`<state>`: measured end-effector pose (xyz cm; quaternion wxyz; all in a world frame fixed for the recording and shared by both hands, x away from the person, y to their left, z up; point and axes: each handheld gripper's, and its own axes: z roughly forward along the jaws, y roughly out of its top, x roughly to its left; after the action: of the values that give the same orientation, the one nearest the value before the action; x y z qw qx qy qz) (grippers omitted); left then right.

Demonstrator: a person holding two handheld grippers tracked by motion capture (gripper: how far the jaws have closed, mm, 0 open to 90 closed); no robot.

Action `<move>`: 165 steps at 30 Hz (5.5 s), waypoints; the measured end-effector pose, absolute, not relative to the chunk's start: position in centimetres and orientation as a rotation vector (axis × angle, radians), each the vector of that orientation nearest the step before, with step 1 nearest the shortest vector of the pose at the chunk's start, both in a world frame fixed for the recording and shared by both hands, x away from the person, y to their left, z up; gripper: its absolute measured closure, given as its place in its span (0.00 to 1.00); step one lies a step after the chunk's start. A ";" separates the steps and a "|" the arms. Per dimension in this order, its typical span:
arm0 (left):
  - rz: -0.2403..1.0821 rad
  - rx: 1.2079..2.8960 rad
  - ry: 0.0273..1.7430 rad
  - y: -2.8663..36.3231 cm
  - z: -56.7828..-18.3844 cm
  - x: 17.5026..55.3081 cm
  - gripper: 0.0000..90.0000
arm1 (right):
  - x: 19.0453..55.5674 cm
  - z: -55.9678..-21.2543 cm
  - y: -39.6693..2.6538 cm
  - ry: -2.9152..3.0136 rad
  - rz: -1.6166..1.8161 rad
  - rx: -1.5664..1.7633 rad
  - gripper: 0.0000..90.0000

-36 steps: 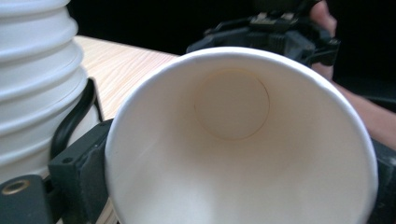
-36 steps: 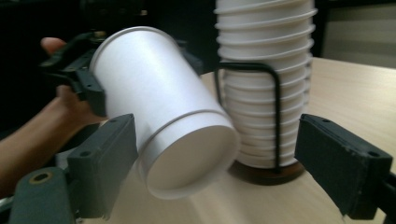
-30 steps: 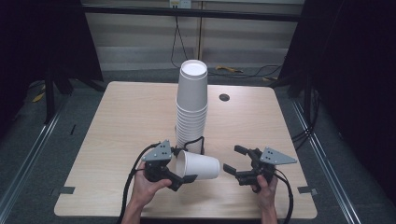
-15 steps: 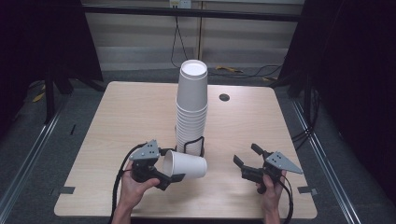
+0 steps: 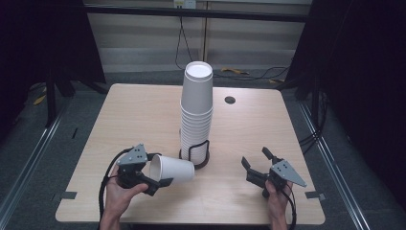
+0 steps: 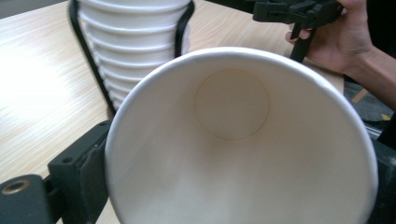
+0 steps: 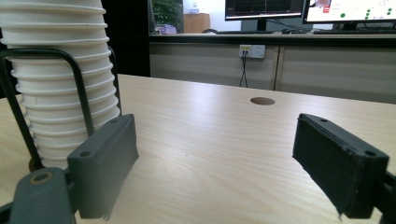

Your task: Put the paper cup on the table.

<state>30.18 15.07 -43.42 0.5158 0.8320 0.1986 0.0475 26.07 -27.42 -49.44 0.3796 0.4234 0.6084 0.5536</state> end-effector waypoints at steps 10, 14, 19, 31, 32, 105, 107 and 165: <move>0.179 2.019 0.534 17.1 -42.2 30.9 0.07 | 25.6 -50.2 -27.5 1.528 1.431 1.063 0.15; 0.225 2.014 0.586 17.8 -41.5 31.3 0.07 | 25.3 -50.3 -27.6 1.505 1.454 1.022 0.15; 0.255 2.044 0.642 18.6 -40.9 32.1 0.07 | 25.2 -50.3 -27.7 1.506 1.468 1.013 0.15; 0.249 2.203 0.723 18.8 -40.6 35.3 0.07 | 25.2 -50.4 -27.7 1.504 1.467 1.010 0.15; 0.250 2.211 0.723 18.7 -40.6 35.6 0.07 | 25.2 -50.4 -27.7 1.505 1.467 1.011 0.15; 0.179 2.411 0.769 14.3 -44.6 43.5 0.11 | 25.2 -50.4 -27.7 1.506 1.464 1.009 0.15; 0.187 2.385 0.760 14.6 -44.9 43.4 0.12 | 25.2 -50.4 -27.7 1.507 1.465 1.009 0.15; 0.398 1.821 0.918 18.2 -49.0 35.0 0.17 | 25.2 -50.4 -27.7 1.506 1.466 1.008 0.16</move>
<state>34.99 18.17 -49.01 0.5071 0.7553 0.3809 0.1651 25.21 -27.72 -50.36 0.3944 0.3973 0.5939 0.5779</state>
